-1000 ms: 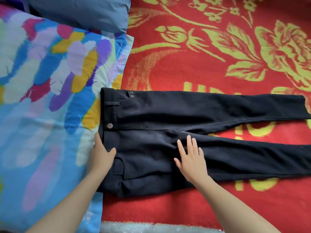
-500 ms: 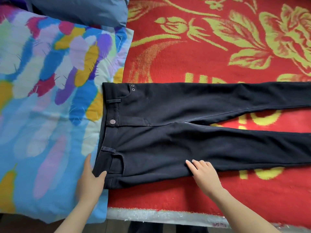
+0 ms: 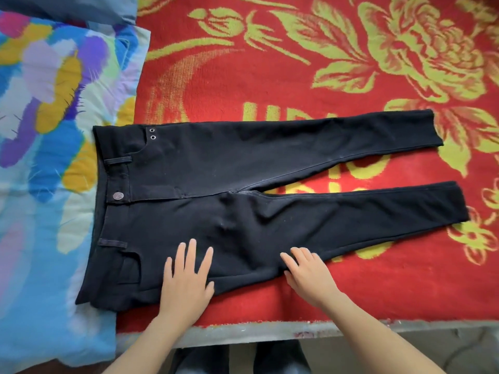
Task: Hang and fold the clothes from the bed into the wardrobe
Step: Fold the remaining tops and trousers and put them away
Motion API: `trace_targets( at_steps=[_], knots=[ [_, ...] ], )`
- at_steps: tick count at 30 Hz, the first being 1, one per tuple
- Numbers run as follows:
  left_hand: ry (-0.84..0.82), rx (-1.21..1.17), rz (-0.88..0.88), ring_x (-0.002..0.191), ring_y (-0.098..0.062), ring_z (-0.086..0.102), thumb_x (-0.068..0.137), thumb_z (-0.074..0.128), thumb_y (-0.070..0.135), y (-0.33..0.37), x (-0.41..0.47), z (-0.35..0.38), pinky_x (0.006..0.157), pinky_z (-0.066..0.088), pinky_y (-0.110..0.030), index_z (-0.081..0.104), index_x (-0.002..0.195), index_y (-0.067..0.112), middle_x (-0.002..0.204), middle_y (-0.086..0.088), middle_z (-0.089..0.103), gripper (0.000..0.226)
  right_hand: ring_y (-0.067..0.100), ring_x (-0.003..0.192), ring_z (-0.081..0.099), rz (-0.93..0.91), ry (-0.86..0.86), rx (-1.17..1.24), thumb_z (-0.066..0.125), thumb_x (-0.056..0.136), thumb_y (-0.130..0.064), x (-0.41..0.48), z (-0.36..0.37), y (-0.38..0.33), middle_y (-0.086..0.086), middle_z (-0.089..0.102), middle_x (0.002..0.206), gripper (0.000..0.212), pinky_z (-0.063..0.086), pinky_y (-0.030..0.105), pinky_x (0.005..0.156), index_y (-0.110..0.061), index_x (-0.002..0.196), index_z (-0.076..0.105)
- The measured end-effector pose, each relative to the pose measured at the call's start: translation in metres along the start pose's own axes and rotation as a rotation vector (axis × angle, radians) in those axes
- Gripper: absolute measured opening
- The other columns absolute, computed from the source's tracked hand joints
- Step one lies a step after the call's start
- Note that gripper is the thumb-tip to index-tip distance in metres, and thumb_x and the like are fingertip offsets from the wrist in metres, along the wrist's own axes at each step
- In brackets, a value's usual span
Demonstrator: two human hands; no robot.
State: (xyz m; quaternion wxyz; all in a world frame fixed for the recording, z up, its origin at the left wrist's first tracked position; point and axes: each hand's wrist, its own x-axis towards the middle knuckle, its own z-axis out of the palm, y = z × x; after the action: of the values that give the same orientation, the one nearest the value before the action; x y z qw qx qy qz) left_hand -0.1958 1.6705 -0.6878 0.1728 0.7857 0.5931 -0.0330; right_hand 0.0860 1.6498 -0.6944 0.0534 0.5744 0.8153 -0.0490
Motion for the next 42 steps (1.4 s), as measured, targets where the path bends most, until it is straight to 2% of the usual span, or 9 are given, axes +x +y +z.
trace_targets(
  at_steps=[6, 11, 13, 15, 19, 23, 27, 36, 42],
  knots=[
    [-0.467, 0.058, -0.051, 0.101, -0.054, 0.055, -0.004, 0.089, 0.044, 0.050, -0.001, 0.027, 0.060, 0.048, -0.064, 0.073, 0.105, 0.013, 0.113, -0.032, 0.061, 0.114, 0.033, 0.082, 0.060, 0.256, -0.240, -0.061, 0.088, 0.031, -0.012, -0.040, -0.002, 0.094, 0.020, 0.066, 0.099, 0.091, 0.050, 0.035, 0.053, -0.012, 0.112, 0.047],
    [-0.387, 0.117, -0.115, 0.110, -0.049, 0.040, 0.025, 0.089, 0.022, 0.070, -0.002, 0.037, 0.077, 0.034, -0.067, 0.063, 0.120, 0.011, 0.122, -0.036, 0.053, 0.099, 0.036, 0.089, 0.057, 0.304, -0.350, -0.099, 0.086, 0.022, 0.002, -0.051, 0.008, 0.185, 0.025, 0.064, 0.102, 0.086, 0.051, 0.038, 0.053, -0.007, 0.105, 0.068],
    [-0.227, 0.153, -0.100, 0.110, -0.044, 0.043, 0.061, 0.054, 0.023, 0.074, -0.006, 0.035, 0.079, 0.040, -0.063, 0.047, 0.128, 0.013, 0.123, -0.032, 0.054, 0.067, 0.038, 0.089, 0.057, 0.308, -0.361, -0.108, 0.083, 0.015, 0.007, -0.054, 0.009, 0.212, 0.027, 0.063, 0.101, 0.089, 0.050, 0.038, 0.052, -0.007, 0.102, 0.070],
    [-0.139, 0.156, -0.077, 0.106, -0.040, 0.045, 0.063, 0.030, 0.023, 0.072, -0.005, 0.044, 0.072, 0.049, -0.058, 0.043, 0.126, 0.012, 0.120, -0.029, 0.056, 0.066, 0.038, 0.089, 0.056, 0.303, -0.343, -0.130, 0.082, 0.014, 0.009, -0.063, 0.011, 0.245, 0.028, 0.062, 0.102, 0.093, 0.049, 0.038, 0.052, -0.008, 0.105, 0.070],
    [-0.096, 0.228, -0.072, 0.089, -0.042, 0.058, 0.072, 0.031, 0.012, 0.051, -0.005, 0.059, 0.060, 0.055, -0.055, 0.055, 0.111, -0.003, 0.105, -0.029, 0.062, 0.048, 0.036, 0.087, 0.055, 0.228, -0.264, -0.129, 0.077, 0.037, 0.010, -0.071, 0.011, 0.289, 0.024, 0.063, 0.103, 0.078, 0.047, 0.036, 0.051, -0.006, 0.111, 0.063],
    [-0.050, 0.115, -0.369, 0.075, -0.042, 0.066, 0.070, 0.063, -0.017, 0.046, 0.005, 0.038, 0.067, 0.053, -0.056, 0.071, 0.092, -0.003, 0.085, -0.021, 0.070, 0.027, 0.035, 0.071, 0.066, 0.219, -0.171, -0.002, 0.072, 0.036, 0.018, -0.070, 0.006, 0.310, 0.015, 0.068, 0.087, 0.054, 0.049, 0.036, 0.047, -0.002, 0.086, 0.067],
    [0.022, -0.007, -0.581, 0.075, -0.037, 0.063, 0.082, 0.057, -0.004, 0.057, 0.033, -0.004, 0.068, 0.051, -0.043, 0.068, 0.100, 0.015, 0.089, -0.010, 0.069, 0.029, 0.040, 0.068, 0.061, 0.600, 0.005, 0.104, 0.056, 0.060, 0.012, -0.045, -0.024, 0.352, 0.016, 0.064, 0.067, 0.023, 0.041, 0.042, 0.062, -0.002, 0.073, 0.068],
    [0.486, 0.107, -0.694, 0.091, -0.042, 0.053, 0.092, 0.047, 0.004, 0.049, 0.194, -0.085, 0.087, 0.036, -0.049, 0.063, 0.109, 0.002, 0.088, -0.026, 0.063, 0.024, 0.036, 0.125, 0.034, 1.053, 0.135, 0.113, 0.050, 0.083, 0.000, 0.110, -0.118, 0.409, 0.024, 0.044, 0.128, 0.040, 0.023, 0.042, 0.104, -0.012, 0.120, 0.058],
    [0.440, 0.058, -0.535, 0.128, -0.038, 0.035, 0.085, 0.066, 0.020, 0.087, 0.239, -0.081, 0.103, 0.021, -0.058, 0.056, 0.126, 0.008, 0.136, -0.024, 0.046, 0.044, 0.039, 0.133, 0.028, 0.598, 0.151, -0.012, 0.057, 0.082, -0.001, 0.155, -0.092, 0.351, 0.029, 0.038, 0.138, 0.044, 0.021, 0.050, 0.105, -0.004, 0.126, 0.056]
  ],
)
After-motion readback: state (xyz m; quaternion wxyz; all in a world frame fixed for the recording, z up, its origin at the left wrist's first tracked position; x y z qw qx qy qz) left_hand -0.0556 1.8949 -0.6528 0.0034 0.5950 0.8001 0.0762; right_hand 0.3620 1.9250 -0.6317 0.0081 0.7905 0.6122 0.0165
